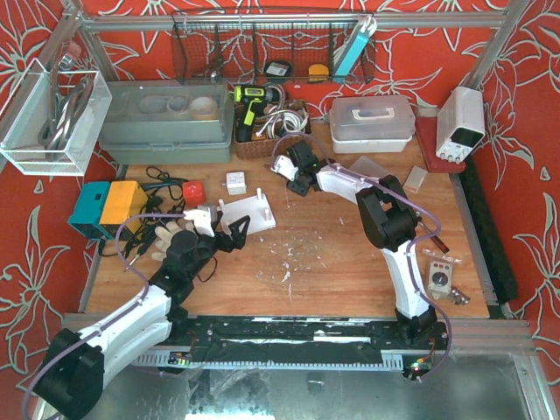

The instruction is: Install the large spring

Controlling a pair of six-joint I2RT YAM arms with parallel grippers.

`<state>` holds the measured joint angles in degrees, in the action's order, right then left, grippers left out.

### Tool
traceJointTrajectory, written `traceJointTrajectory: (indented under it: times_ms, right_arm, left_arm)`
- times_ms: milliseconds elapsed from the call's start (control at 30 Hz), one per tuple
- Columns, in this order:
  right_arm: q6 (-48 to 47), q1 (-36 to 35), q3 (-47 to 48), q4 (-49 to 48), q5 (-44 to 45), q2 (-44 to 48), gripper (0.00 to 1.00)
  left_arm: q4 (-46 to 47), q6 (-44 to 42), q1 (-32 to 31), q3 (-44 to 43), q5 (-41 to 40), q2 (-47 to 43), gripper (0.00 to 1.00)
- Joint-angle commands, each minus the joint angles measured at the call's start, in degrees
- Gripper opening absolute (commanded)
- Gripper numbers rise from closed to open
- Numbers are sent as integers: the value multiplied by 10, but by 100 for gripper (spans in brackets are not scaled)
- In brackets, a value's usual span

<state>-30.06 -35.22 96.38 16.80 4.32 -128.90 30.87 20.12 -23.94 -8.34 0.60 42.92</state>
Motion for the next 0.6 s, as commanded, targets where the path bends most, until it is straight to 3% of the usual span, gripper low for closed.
traceJointTrajectory:
  times_ms: [0,233,433,567]
  right_arm:
    - [-5,4,18,-6,19,11,48]
    - [49,4,-6,4,20,85,63]
    - [248,4,-130,-24,-9,213,65]
    - [385,7,-183,6,72,286,65]
  left_arm:
    - [51,-22,-11,-1,52,9,100]
    - [73,-37,-30,-6,93,27,100]
    - [83,-61,-63,-19,124,55,100]
    - [97,-70,-85,-24,137,75,100]
